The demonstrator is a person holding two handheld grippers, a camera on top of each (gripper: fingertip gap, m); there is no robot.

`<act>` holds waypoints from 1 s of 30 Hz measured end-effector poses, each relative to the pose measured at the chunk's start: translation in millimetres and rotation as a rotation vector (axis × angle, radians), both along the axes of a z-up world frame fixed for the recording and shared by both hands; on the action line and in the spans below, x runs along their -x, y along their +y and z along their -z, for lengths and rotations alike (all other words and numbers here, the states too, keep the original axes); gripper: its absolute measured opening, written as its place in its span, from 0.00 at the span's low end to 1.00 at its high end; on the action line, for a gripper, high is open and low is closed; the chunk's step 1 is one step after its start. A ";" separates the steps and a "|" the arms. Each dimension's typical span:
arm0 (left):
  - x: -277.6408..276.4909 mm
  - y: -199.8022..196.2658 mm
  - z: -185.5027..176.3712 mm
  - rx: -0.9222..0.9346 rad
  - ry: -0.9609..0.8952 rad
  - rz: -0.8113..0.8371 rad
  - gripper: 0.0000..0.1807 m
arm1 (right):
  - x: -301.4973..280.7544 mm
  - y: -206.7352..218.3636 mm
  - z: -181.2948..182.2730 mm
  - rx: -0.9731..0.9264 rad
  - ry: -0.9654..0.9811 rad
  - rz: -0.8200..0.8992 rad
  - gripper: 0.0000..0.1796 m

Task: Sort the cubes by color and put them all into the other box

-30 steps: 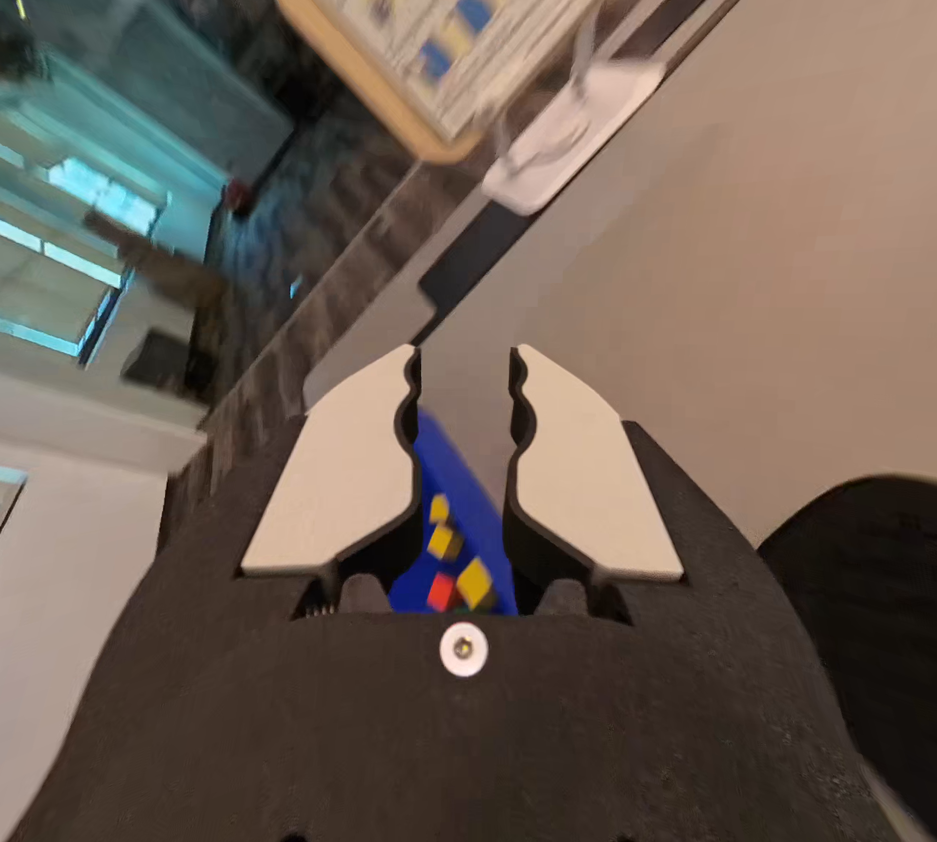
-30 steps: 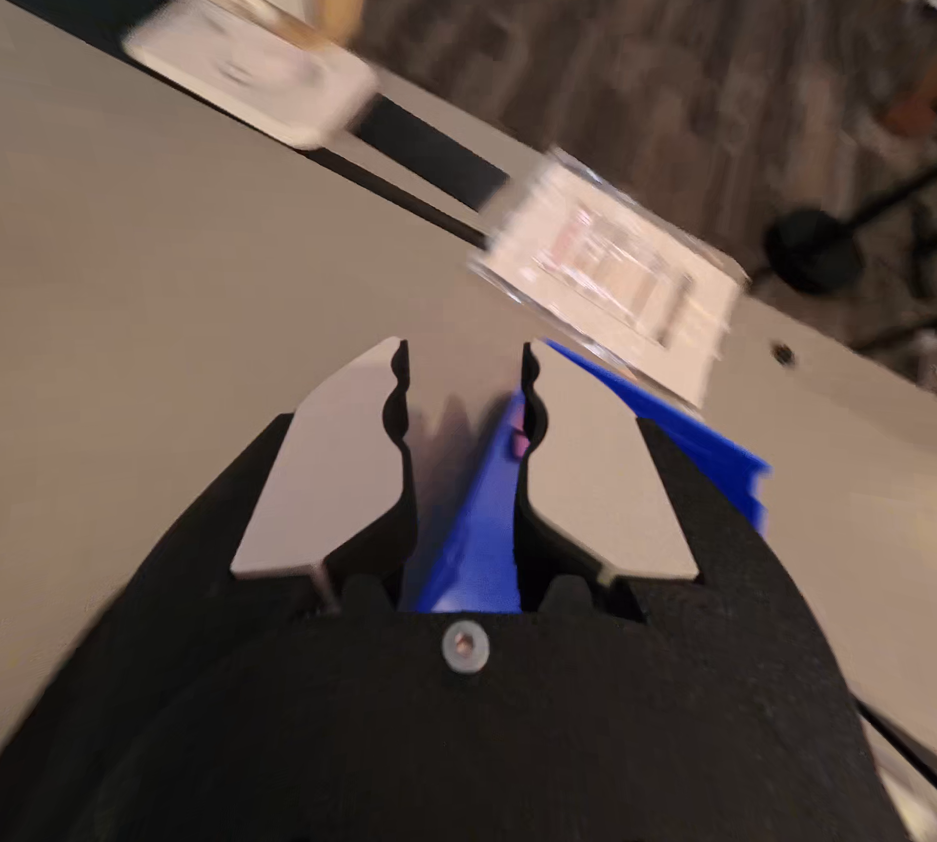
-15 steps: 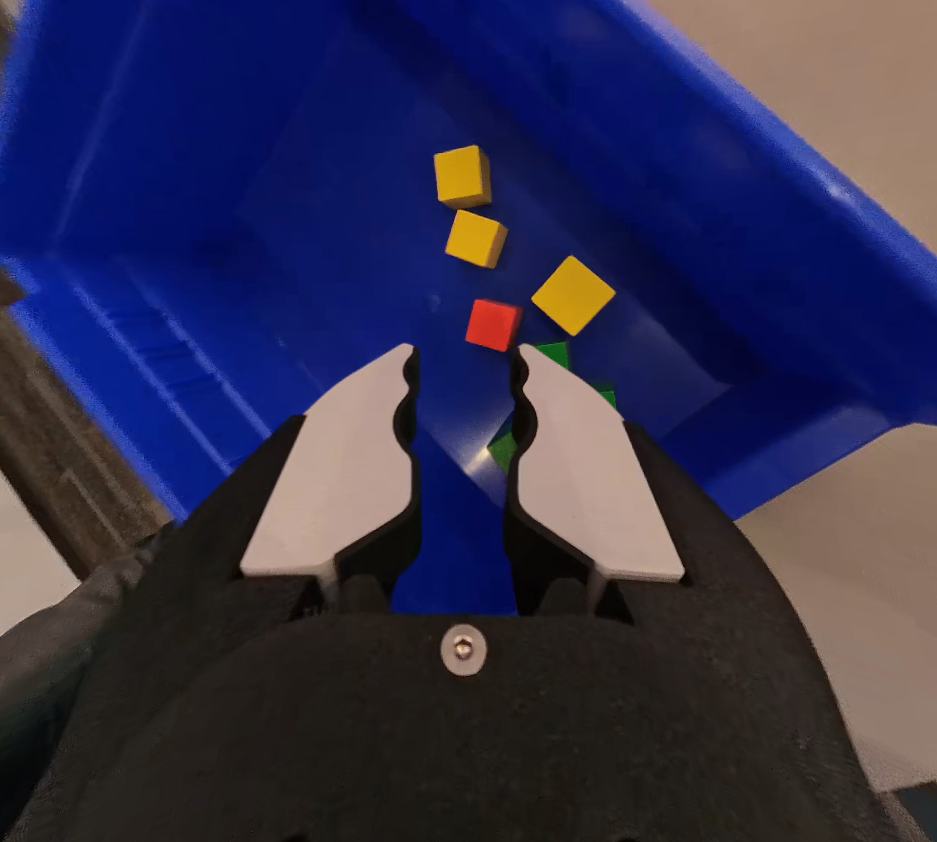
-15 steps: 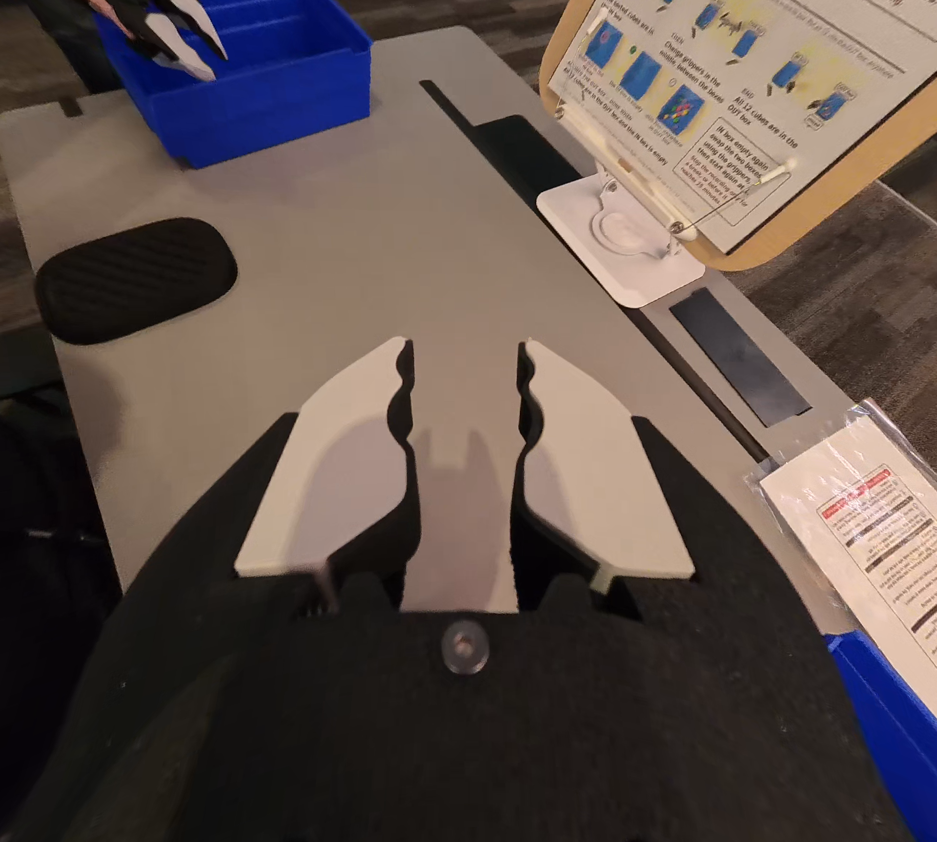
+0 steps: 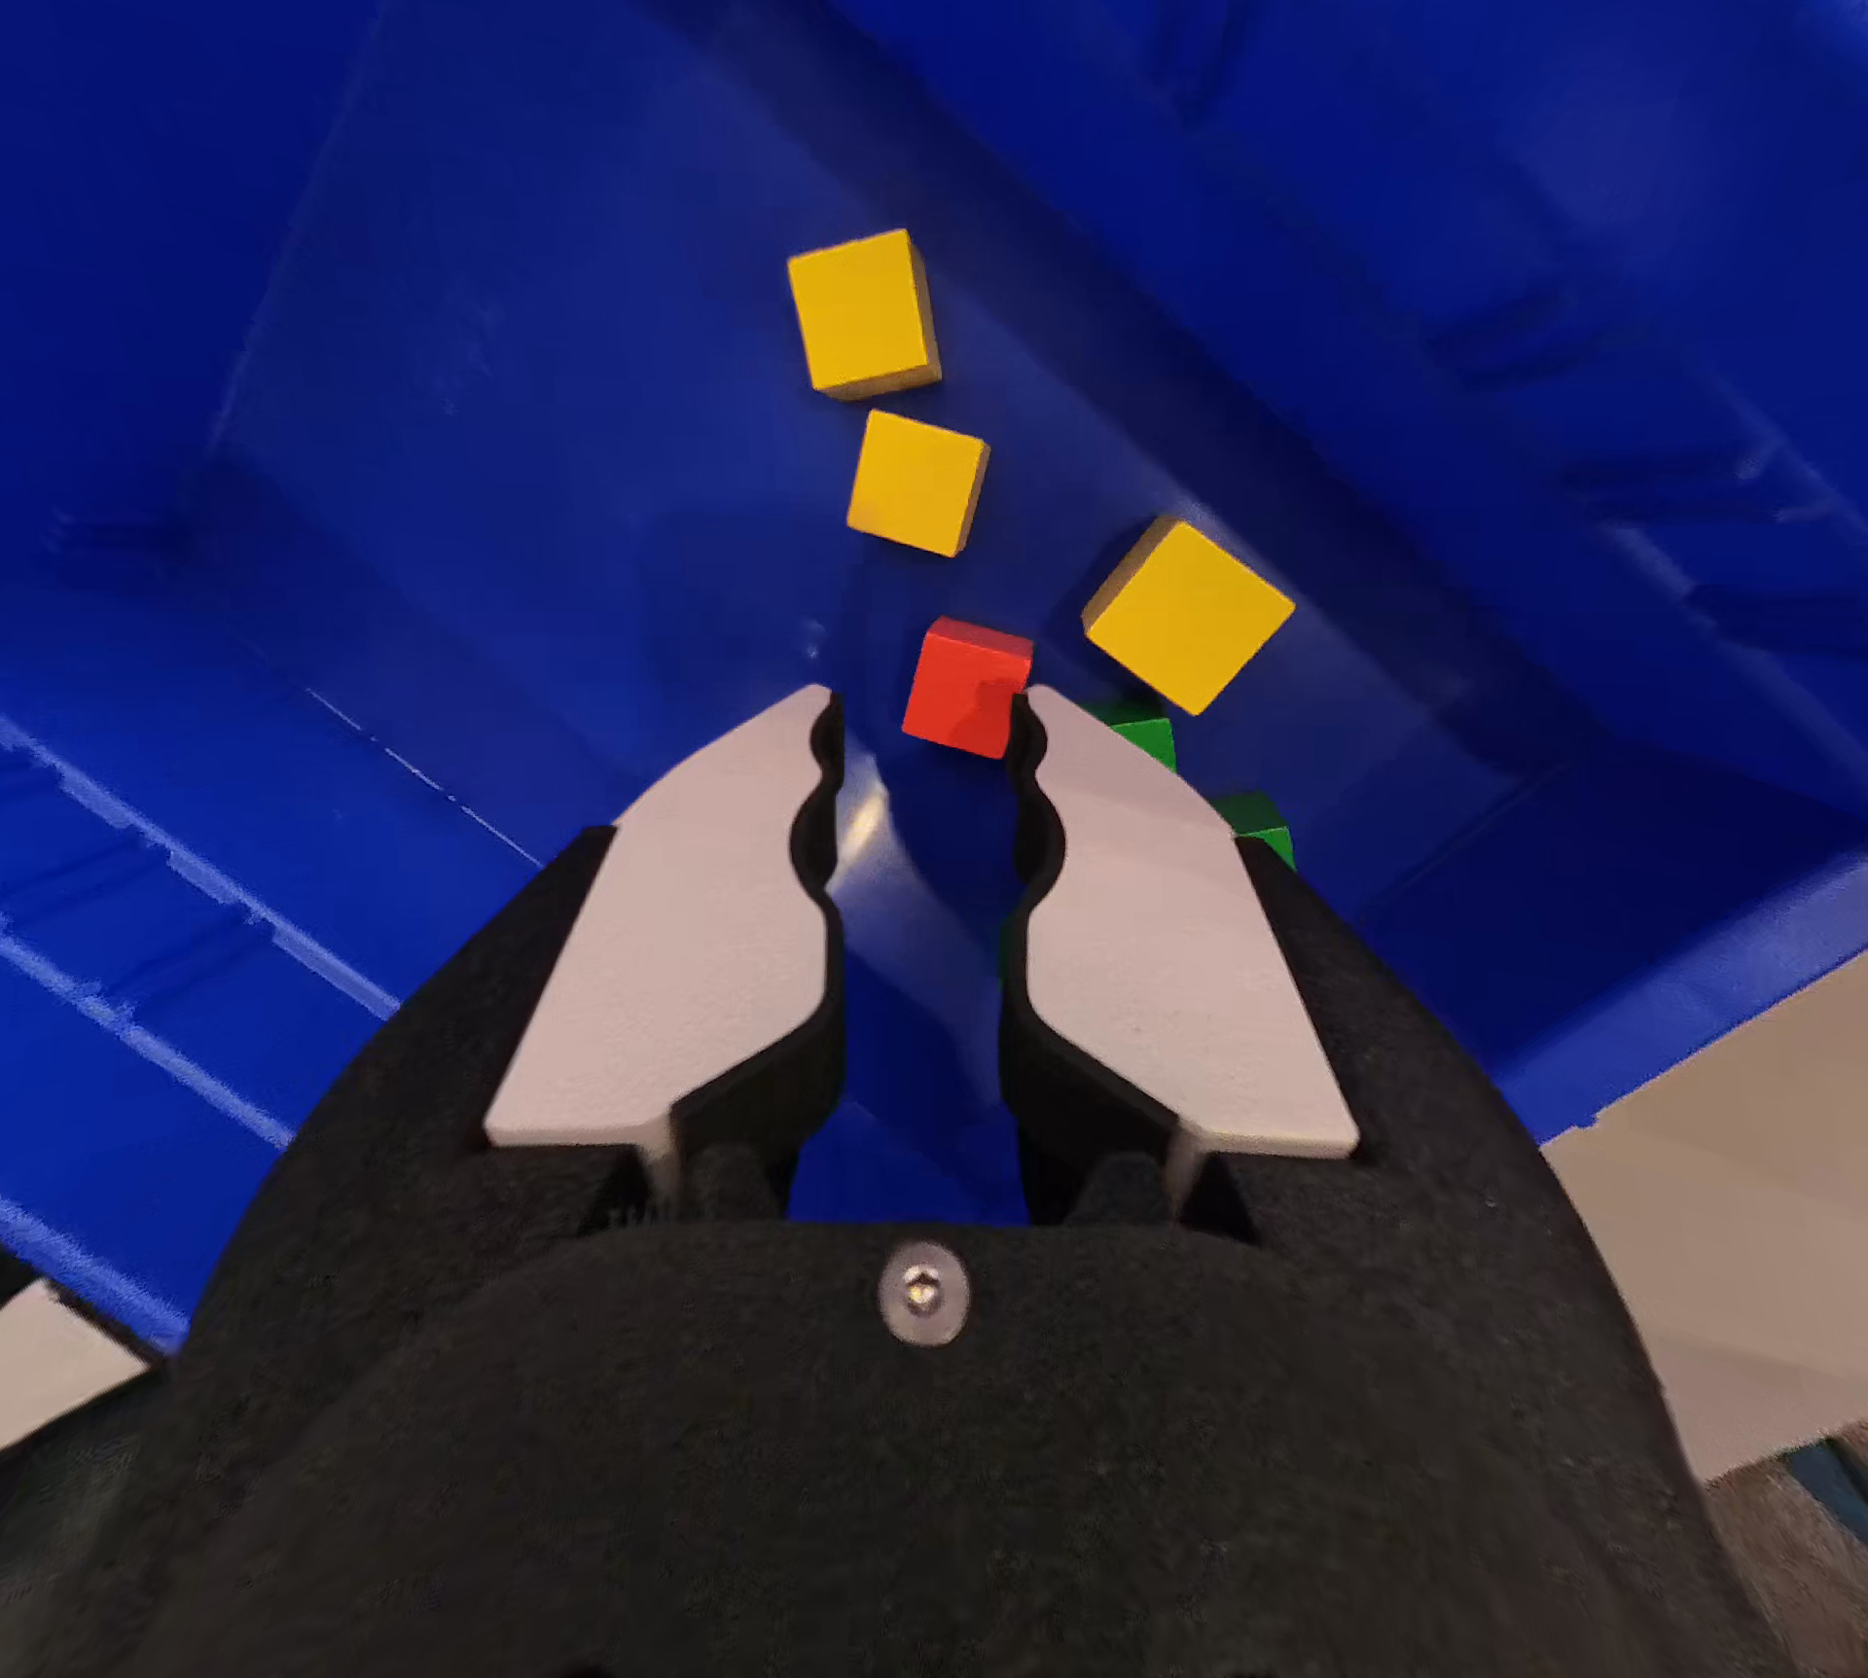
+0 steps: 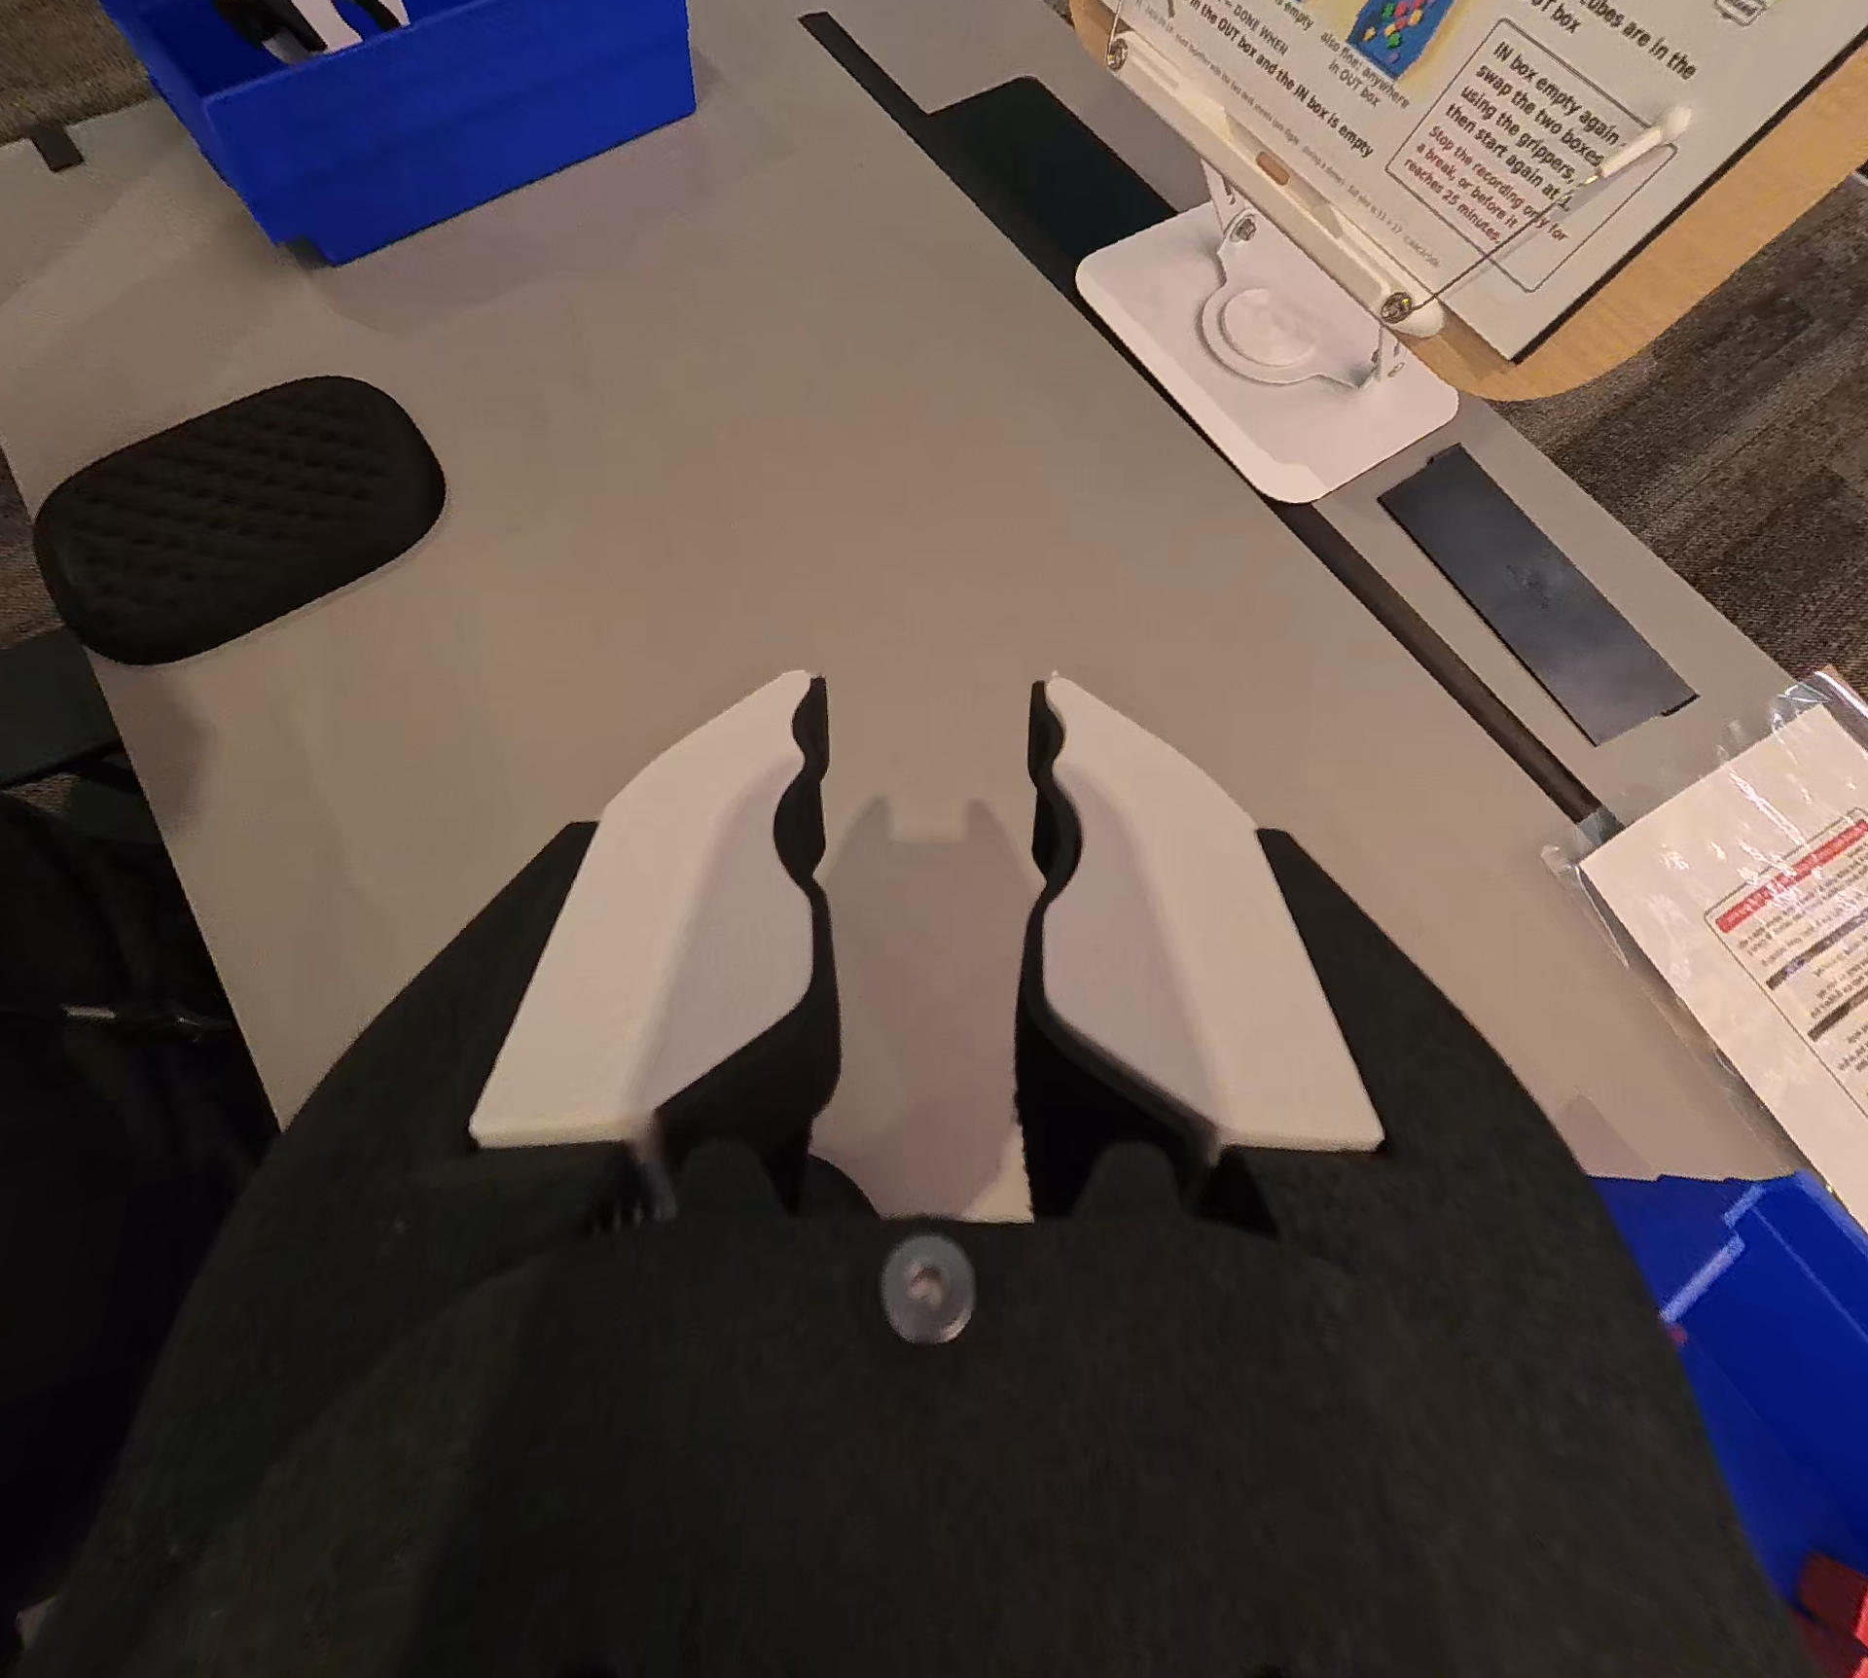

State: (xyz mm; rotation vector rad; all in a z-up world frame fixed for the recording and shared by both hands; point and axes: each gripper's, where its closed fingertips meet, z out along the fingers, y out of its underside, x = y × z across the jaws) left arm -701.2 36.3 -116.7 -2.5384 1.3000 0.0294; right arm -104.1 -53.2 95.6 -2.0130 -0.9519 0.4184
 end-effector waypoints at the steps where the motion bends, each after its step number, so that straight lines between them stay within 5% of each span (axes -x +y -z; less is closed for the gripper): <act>1: -1.4 -0.5 0.3 0.017 -0.004 0.005 0.18 | 0.7 0.1 0.3 0.001 0.000 -0.001 0.21; 20: 0.1 0.7 11.5 0.103 0.054 0.025 0.12 | -3.4 5.5 11.3 0.033 -0.033 0.017 0.20; 26: -45.8 31.1 -108.1 -0.385 -0.142 0.053 0.12 | 7.6 12.9 6.4 0.007 0.014 -0.011 0.20; 30: -139.4 21.2 -186.4 -0.725 -0.284 0.210 0.12 | 68.0 14.8 -9.3 0.005 0.258 -0.236 0.20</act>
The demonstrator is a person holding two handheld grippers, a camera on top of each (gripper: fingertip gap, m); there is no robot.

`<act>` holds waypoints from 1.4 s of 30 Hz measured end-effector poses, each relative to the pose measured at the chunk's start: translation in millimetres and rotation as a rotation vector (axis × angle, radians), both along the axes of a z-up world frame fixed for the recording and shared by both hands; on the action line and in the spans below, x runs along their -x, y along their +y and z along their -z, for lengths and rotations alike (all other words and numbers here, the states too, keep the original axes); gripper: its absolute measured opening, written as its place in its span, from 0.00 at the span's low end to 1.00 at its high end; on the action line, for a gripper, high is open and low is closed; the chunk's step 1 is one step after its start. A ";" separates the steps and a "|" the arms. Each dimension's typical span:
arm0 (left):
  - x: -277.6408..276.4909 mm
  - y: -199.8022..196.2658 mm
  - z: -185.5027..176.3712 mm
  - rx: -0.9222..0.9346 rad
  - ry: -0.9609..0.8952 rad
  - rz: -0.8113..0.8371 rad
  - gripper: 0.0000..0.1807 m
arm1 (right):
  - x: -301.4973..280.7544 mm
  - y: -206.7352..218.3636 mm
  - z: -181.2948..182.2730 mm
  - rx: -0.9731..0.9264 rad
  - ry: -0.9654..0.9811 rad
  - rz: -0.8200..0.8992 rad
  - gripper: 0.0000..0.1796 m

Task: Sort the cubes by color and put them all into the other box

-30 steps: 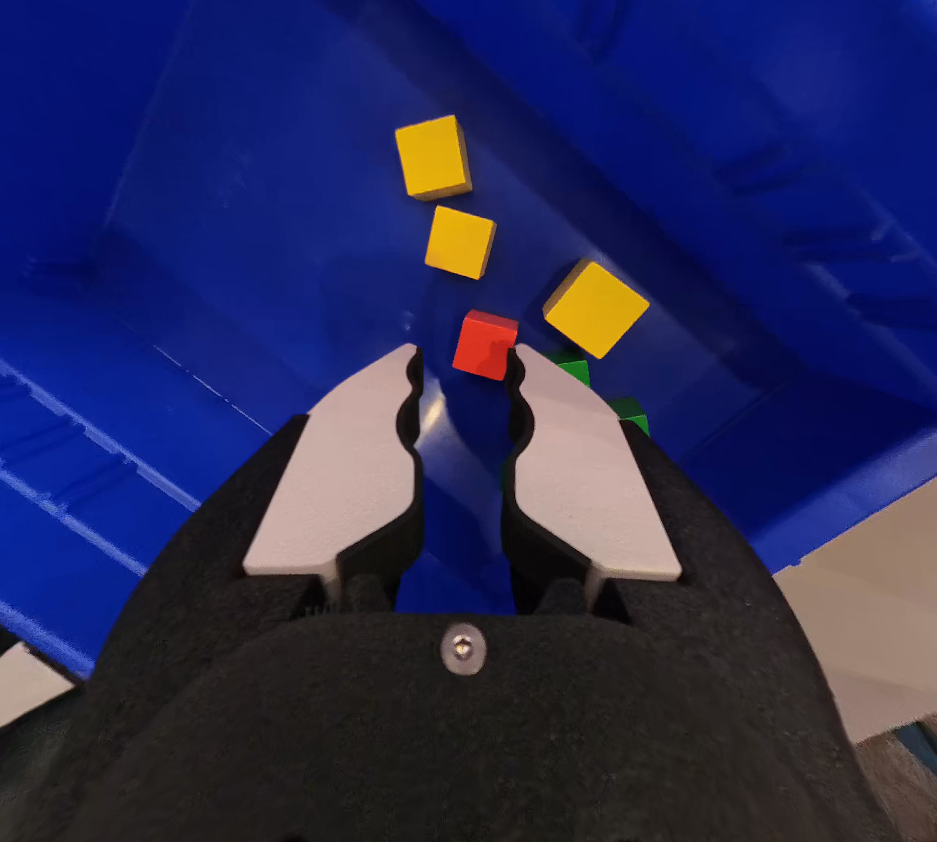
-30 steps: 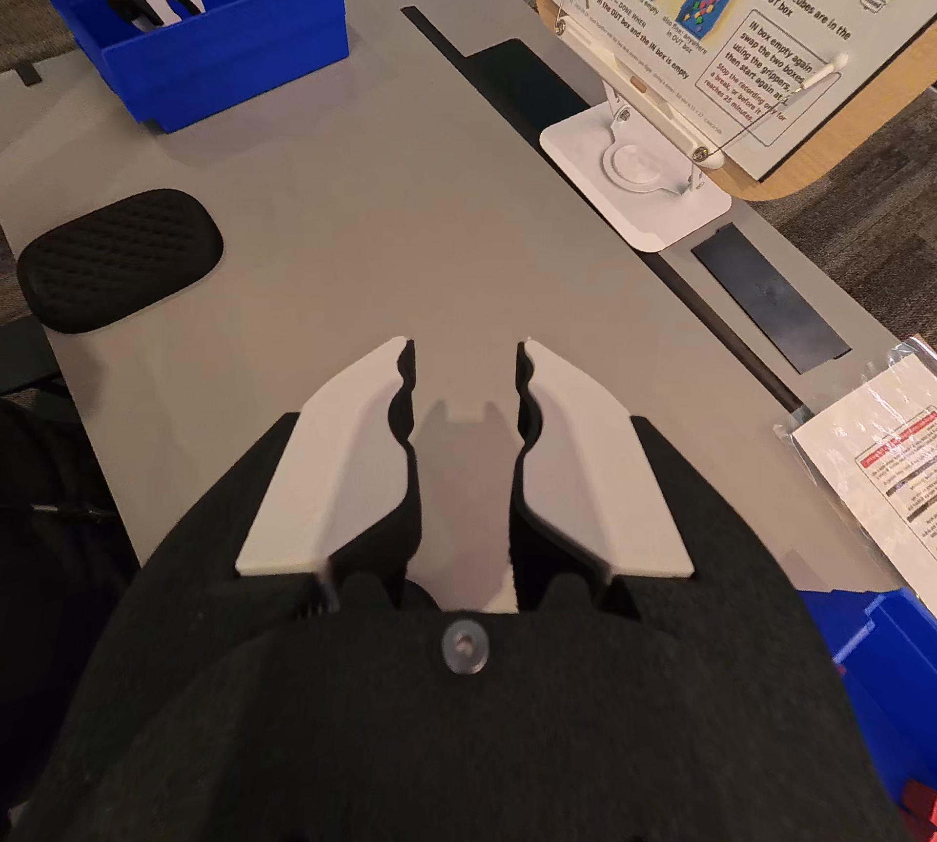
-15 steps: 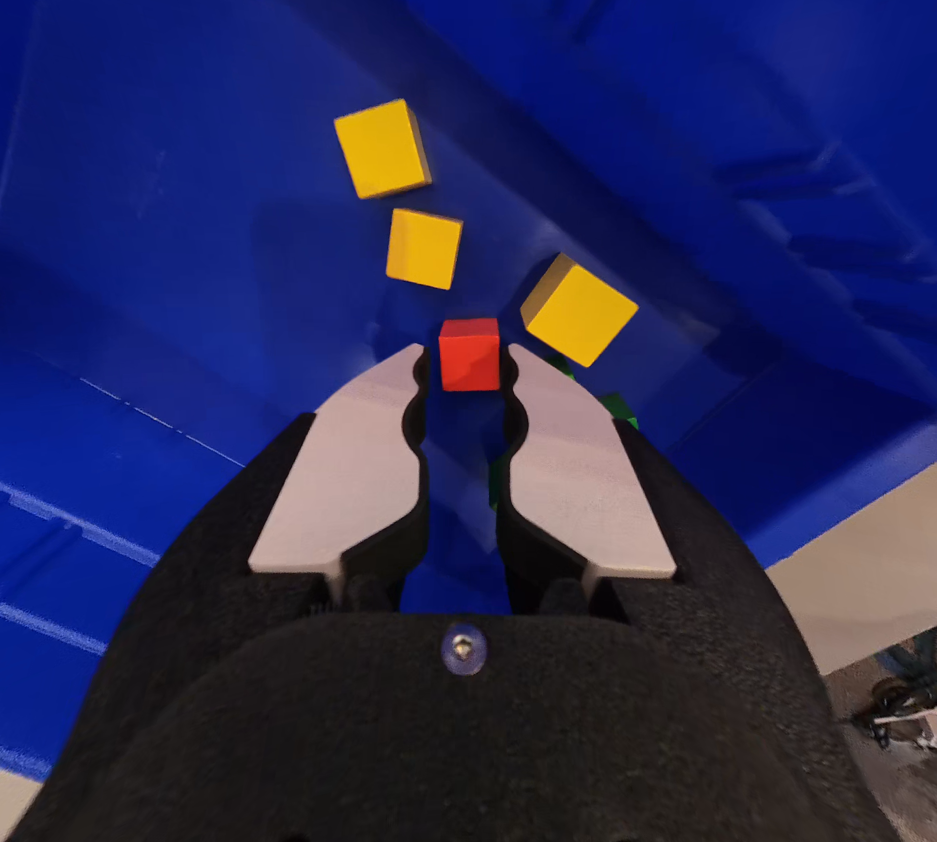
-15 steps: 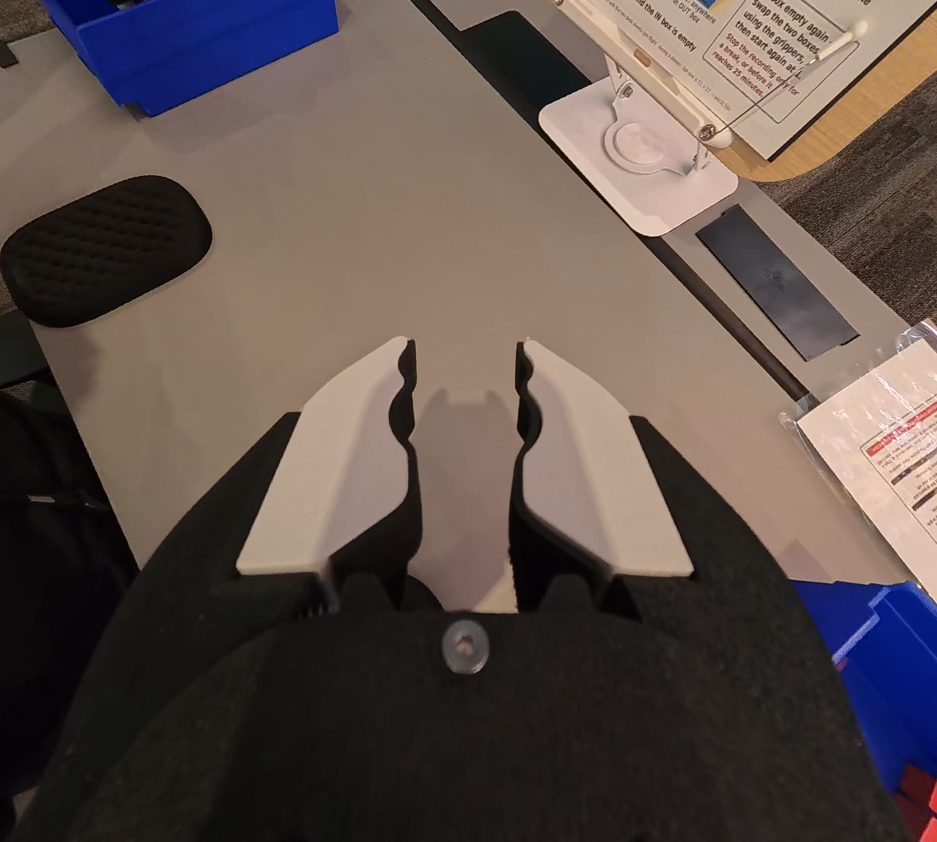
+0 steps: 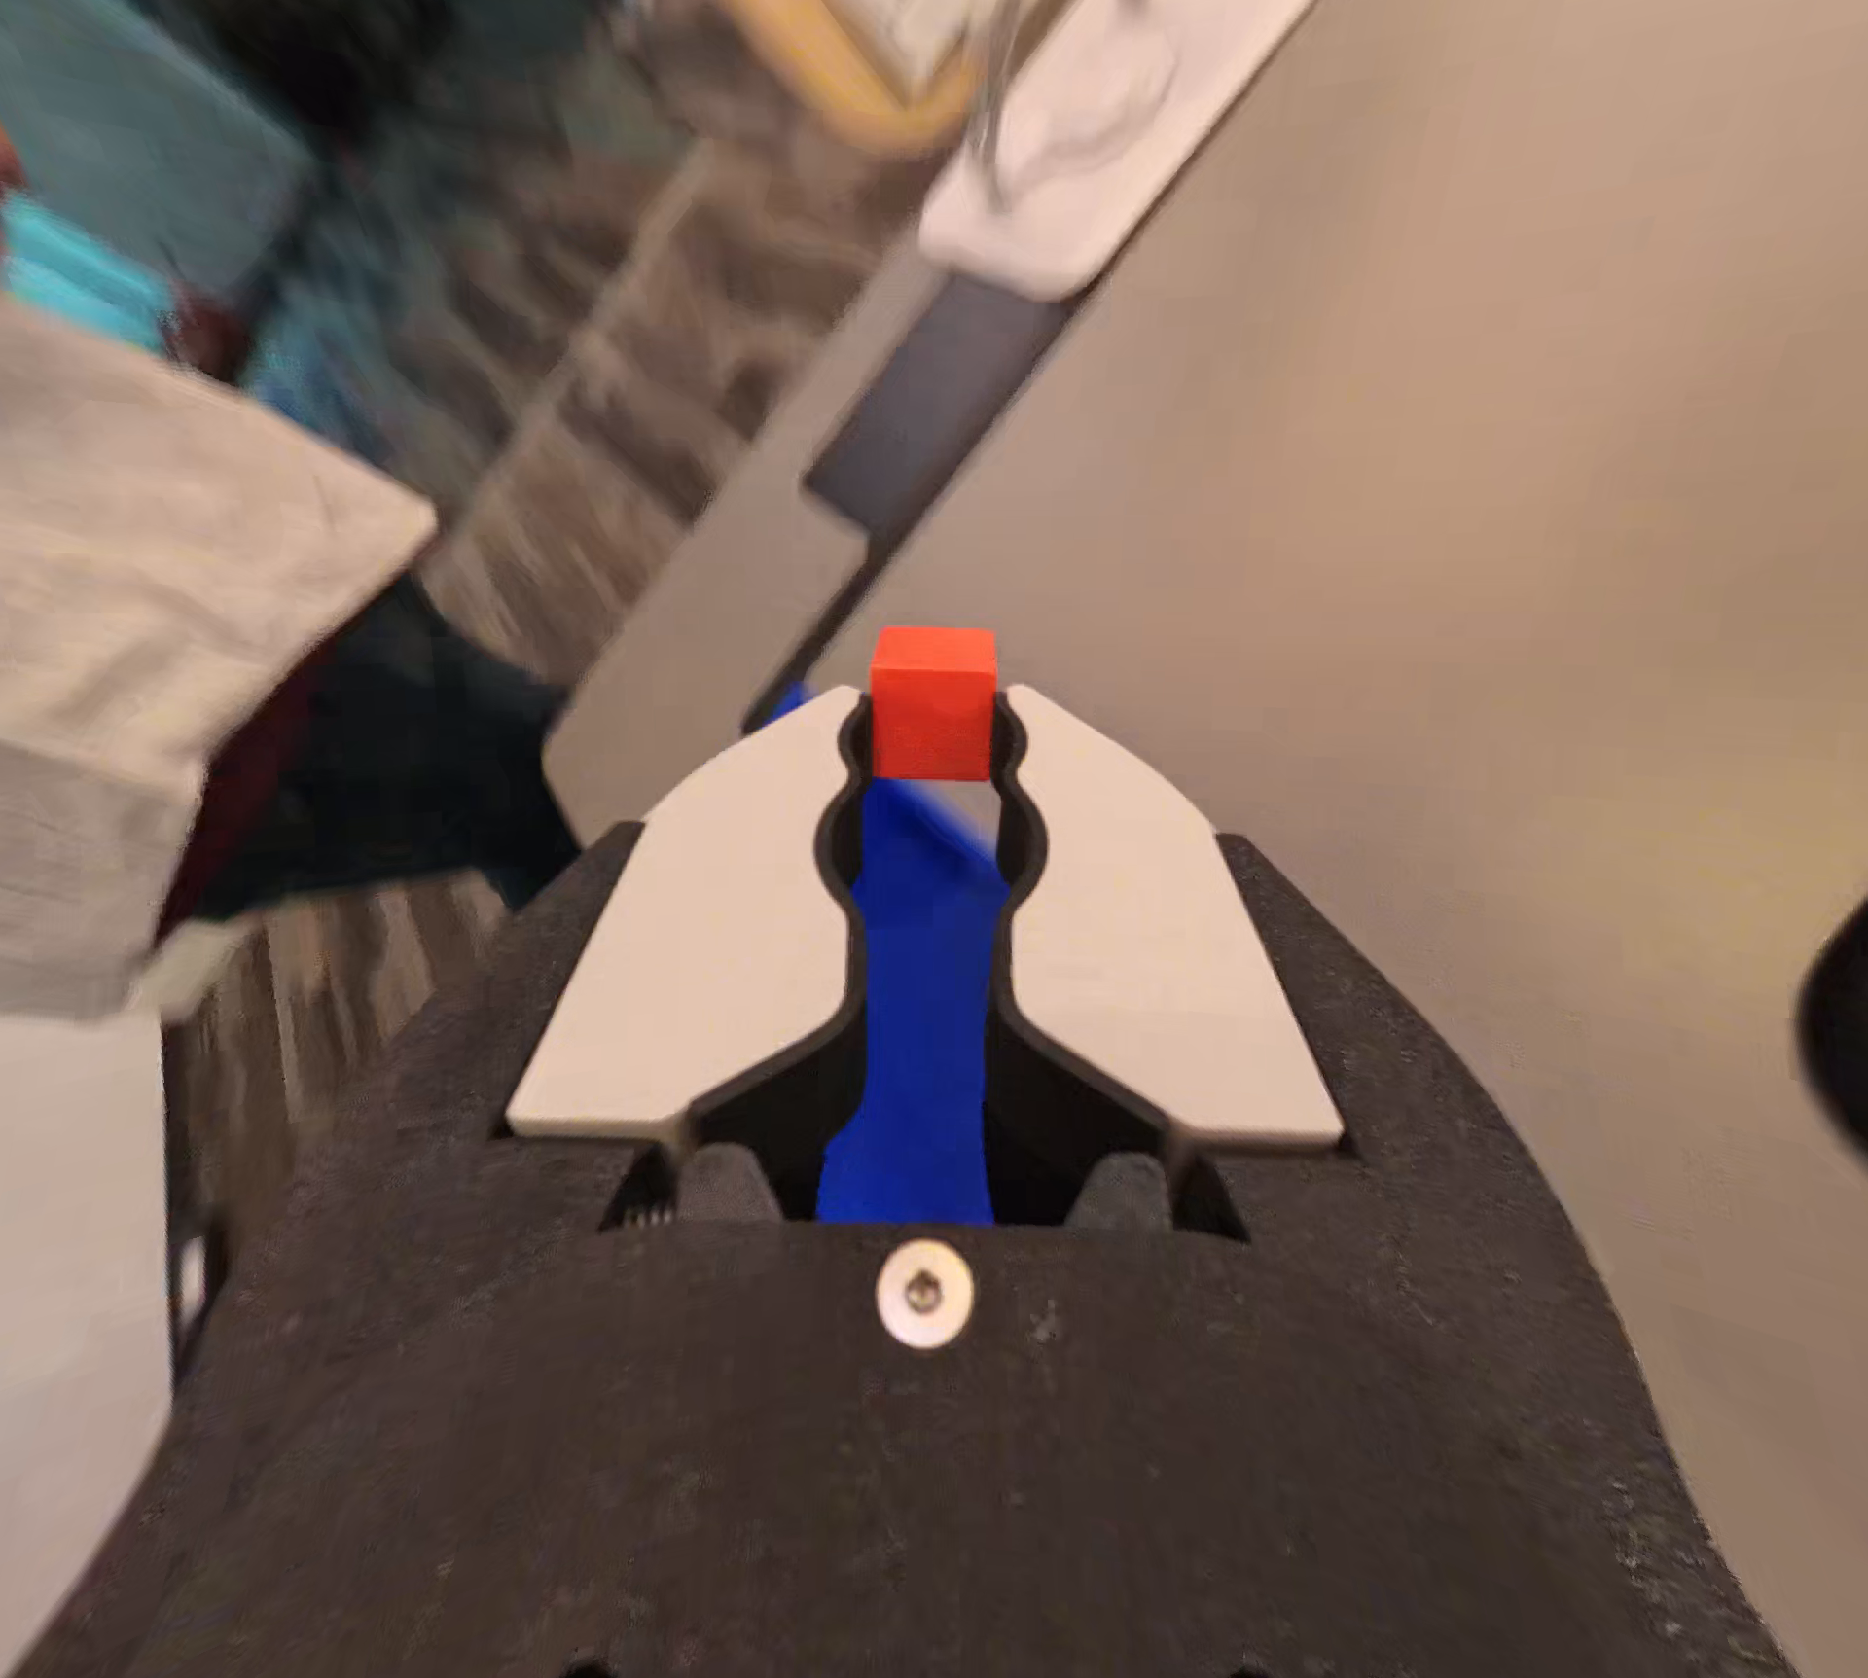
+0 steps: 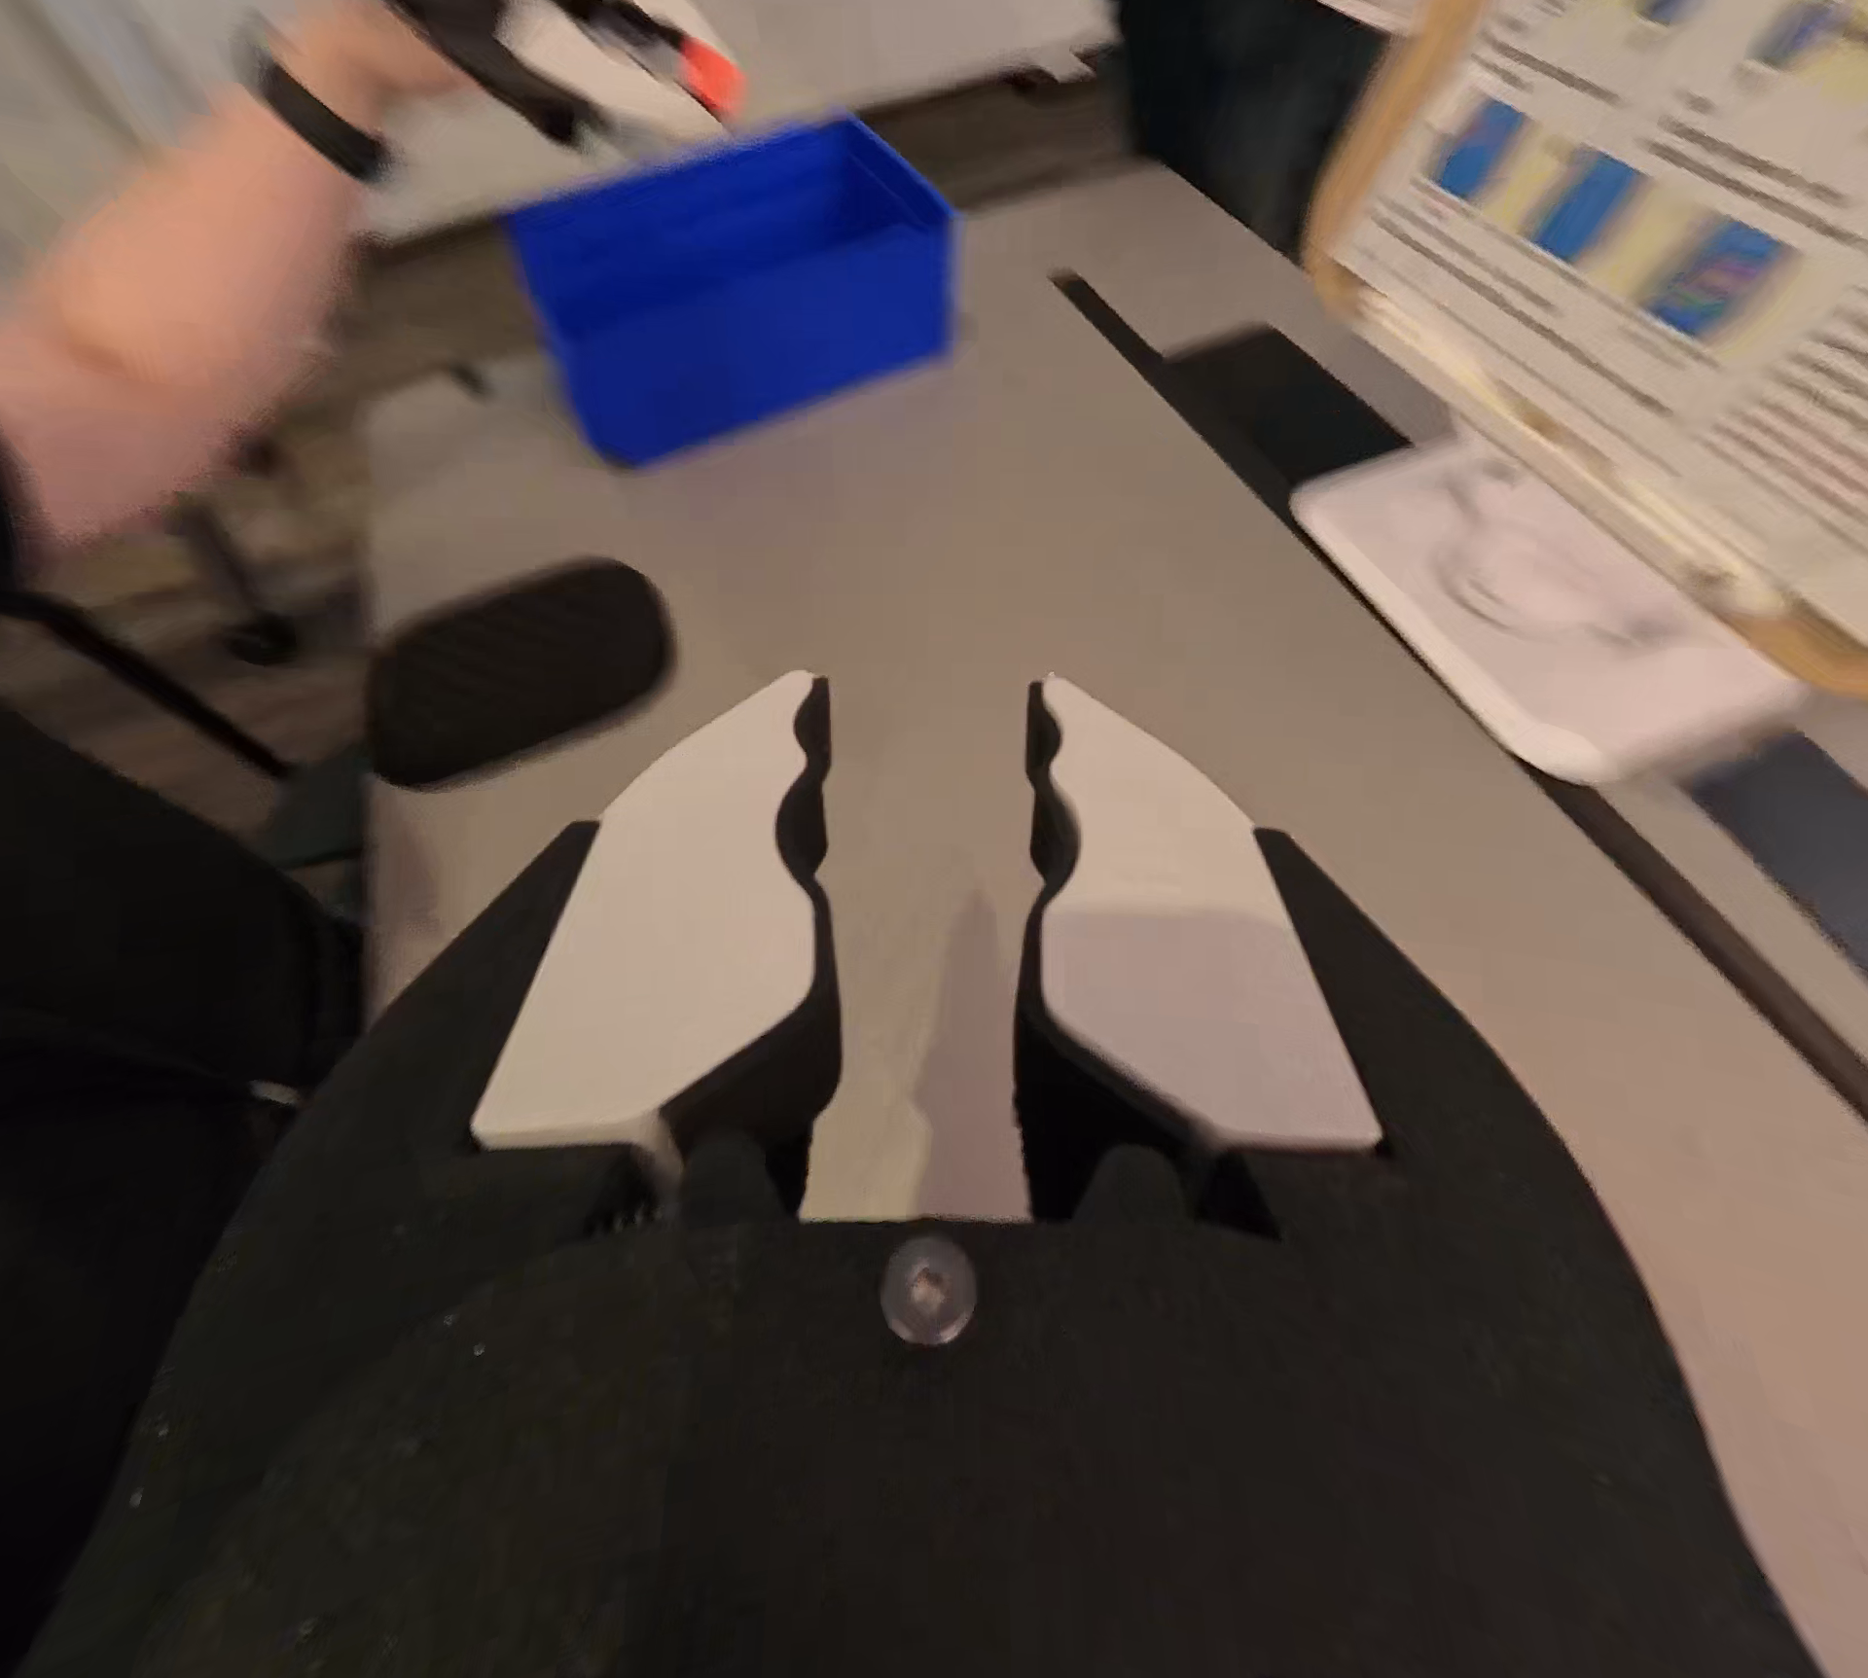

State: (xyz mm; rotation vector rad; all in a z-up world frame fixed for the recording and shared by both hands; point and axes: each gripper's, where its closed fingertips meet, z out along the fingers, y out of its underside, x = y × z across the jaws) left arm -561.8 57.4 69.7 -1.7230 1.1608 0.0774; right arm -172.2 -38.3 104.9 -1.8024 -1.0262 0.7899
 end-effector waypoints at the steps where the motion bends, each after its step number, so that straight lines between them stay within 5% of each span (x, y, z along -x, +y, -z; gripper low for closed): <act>1: -32.1 -7.8 -10.7 -0.060 -0.037 0.066 0.12 | 18.2 -2.6 -4.8 0.033 0.093 -0.073 0.20; 7: -212.6 -67.0 -26.0 -0.233 -0.260 0.479 0.12 | 82.8 -6.8 5.4 0.216 0.315 -0.281 0.26; 12: -286.8 -96.0 -29.2 -0.257 -0.335 0.679 0.12 | 88.2 0.4 3.5 0.353 0.479 -0.274 0.28; 19: -315.4 -103.0 -39.0 -0.264 -0.361 0.760 0.12 | 91.0 -13.8 -3.3 0.503 0.574 -0.399 0.27; 24: -321.4 -104.6 -36.9 -0.263 -0.354 0.778 0.12 | 90.7 -16.1 -5.4 0.545 0.614 -0.454 0.13; 33: -301.4 -105.7 -34.6 -0.242 -0.423 0.663 0.21 | 57.3 -13.5 -20.5 0.491 0.583 -0.415 0.12; 35: -281.3 -107.4 -29.4 -0.245 -0.418 0.614 0.21 | 13.6 -15.4 -44.7 0.335 0.530 -0.306 0.12; 37: -257.7 -107.0 -20.3 -0.248 -0.387 0.556 0.18 | -56.9 1.0 -50.8 0.159 0.360 -0.007 0.12; 39: -234.8 -104.9 -9.5 -0.239 -0.334 0.491 0.16 | -167.1 33.4 -24.8 0.080 0.028 0.439 0.12; 42: -211.1 -104.3 3.6 -0.214 -0.275 0.422 0.16 | -330.2 48.4 43.2 0.306 -0.360 0.871 0.12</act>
